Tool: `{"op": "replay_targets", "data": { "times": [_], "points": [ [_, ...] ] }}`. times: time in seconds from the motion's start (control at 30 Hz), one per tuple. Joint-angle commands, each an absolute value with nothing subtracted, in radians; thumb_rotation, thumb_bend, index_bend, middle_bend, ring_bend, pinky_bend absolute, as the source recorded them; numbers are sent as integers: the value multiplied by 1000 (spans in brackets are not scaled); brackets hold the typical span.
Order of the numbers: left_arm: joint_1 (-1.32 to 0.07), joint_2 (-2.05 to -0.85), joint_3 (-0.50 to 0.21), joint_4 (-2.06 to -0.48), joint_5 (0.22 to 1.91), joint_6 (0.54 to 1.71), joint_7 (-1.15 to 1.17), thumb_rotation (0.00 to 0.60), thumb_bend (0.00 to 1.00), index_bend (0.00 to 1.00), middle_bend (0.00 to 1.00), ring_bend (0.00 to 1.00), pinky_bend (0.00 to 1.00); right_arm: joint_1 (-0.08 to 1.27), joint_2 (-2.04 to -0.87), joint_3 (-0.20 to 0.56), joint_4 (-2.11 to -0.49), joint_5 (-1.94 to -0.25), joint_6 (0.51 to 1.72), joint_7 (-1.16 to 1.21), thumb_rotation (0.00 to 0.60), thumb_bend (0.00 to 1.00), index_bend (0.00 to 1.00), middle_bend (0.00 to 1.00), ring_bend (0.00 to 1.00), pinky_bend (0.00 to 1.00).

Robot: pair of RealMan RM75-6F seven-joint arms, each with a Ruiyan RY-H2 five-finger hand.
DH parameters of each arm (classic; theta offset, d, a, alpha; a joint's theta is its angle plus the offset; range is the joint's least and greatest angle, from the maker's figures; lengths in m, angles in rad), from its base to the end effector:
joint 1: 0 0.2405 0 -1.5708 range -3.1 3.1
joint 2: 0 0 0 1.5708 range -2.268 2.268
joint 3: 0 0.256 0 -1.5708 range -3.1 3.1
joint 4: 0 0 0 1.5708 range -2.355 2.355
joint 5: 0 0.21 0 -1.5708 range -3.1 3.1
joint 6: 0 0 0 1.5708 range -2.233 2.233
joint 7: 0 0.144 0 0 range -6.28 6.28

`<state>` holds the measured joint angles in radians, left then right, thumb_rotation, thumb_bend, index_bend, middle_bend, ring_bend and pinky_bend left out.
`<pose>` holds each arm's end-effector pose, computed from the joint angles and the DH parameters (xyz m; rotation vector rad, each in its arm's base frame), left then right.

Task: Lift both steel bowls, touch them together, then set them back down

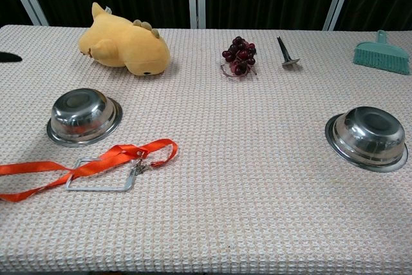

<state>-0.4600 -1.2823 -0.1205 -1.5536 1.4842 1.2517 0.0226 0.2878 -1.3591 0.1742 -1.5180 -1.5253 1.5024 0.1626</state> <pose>-0.2205 0.2944 0.0910 -1.6785 -0.8444 -1.1252 -0.2446 -0.2594 0.1114 1.3314 -0.9243 1.3908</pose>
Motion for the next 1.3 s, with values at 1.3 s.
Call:
{"op": "replay_targets", "data": {
  "times": [1.3],
  "points": [
    [-665,-1341,-57,-1469,1356,820,111,600,45,0,0,0,324,398,-1354,41,-1674,-1140,1017,-306,461,176,0,0,0,0]
  ]
}}
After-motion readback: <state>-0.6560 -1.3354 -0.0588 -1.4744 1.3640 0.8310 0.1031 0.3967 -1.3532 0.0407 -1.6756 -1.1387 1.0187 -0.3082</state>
